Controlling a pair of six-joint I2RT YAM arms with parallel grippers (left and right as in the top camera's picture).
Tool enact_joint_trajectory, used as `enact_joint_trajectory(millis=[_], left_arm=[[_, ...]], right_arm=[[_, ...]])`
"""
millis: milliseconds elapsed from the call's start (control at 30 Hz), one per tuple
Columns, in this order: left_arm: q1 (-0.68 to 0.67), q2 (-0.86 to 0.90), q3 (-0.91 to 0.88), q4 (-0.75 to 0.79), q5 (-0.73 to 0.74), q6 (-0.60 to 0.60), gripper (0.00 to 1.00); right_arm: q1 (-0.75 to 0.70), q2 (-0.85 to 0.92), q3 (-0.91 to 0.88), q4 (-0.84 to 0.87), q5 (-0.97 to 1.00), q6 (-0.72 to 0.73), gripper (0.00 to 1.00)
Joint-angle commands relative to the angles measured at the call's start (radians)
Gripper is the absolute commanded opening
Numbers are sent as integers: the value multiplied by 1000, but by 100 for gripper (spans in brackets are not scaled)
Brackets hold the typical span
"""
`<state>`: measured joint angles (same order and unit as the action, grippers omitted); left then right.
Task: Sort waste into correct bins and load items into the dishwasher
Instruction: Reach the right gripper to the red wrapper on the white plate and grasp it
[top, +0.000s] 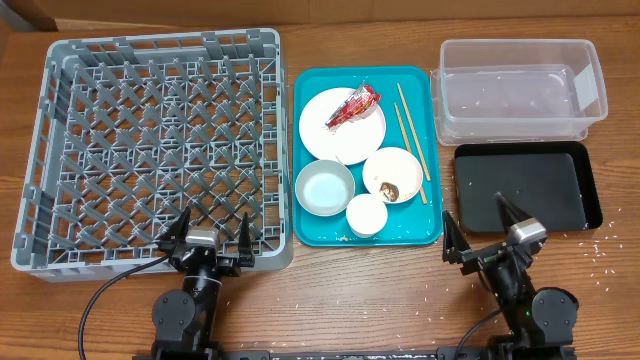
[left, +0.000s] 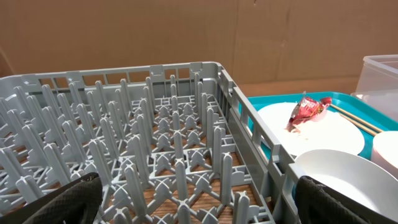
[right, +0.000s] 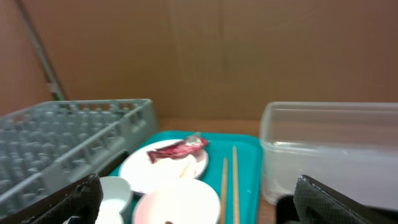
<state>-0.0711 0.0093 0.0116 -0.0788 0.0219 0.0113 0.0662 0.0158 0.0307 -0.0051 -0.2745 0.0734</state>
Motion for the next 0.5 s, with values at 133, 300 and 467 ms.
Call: enact_joint_trajectory(millis=[133, 300, 467], left_arm=[[6, -5, -7, 2, -3, 19, 100], [6, -5, -7, 2, -3, 19, 100], [6, -5, -7, 2, -3, 19, 100]], right_arm=[[0, 199, 322, -34, -248, 50, 100], [1, 556, 649, -124, -412, 80, 100], [56, 925, 1029, -331, -419, 142, 100]])
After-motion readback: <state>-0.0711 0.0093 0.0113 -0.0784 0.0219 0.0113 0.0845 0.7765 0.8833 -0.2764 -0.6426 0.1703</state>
